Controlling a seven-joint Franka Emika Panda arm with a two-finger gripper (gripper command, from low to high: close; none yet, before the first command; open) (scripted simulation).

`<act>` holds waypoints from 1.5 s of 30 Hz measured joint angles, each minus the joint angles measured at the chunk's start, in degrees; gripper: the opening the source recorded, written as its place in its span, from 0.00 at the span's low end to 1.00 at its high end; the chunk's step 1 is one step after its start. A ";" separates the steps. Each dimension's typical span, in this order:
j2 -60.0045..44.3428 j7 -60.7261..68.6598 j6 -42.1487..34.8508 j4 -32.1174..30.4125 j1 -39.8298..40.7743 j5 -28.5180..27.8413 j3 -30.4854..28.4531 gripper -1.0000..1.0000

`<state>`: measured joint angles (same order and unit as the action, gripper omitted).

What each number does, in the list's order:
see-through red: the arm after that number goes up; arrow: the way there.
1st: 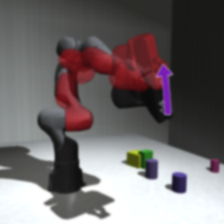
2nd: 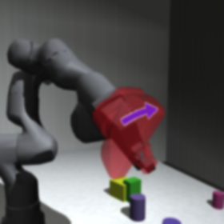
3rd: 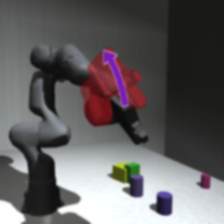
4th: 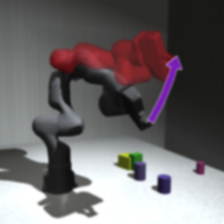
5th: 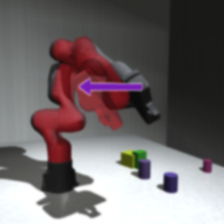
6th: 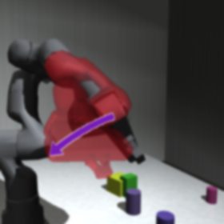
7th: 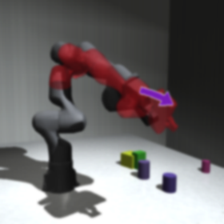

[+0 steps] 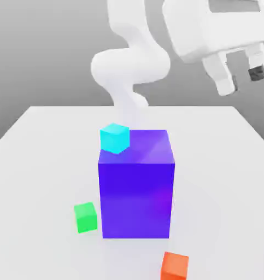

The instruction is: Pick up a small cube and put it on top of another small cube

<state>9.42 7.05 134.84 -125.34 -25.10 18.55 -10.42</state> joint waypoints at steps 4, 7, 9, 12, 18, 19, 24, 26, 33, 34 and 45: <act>-6.76 9.19 0.87 1.16 -2.82 2.09 0.97 0.50; -11.60 15.44 1.80 1.96 -4.44 2.69 1.86 0.50; -14.70 19.30 2.56 2.46 -5.26 2.62 2.54 0.50; -19.14 24.59 3.91 3.13 -6.10 1.72 3.79 0.50; -27.21 33.29 7.17 4.30 -8.25 -3.01 6.18 0.50; -28.45 34.52 7.75 4.48 -8.71 -4.15 6.45 0.50; -34.15 39.85 10.58 5.39 -11.58 -11.08 6.95 0.50; -36.43 41.54 11.85 5.84 -12.89 -13.99 6.78 0.50; -44.25 42.69 17.58 7.66 -12.95 -14.66 7.33 0.00; -44.25 42.69 17.52 7.66 -12.95 -14.67 7.33 0.00; -32.73 44.05 5.69 5.24 -10.71 -20.22 0.97 0.00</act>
<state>-23.31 51.11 140.53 -120.10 -35.81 -1.67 -9.45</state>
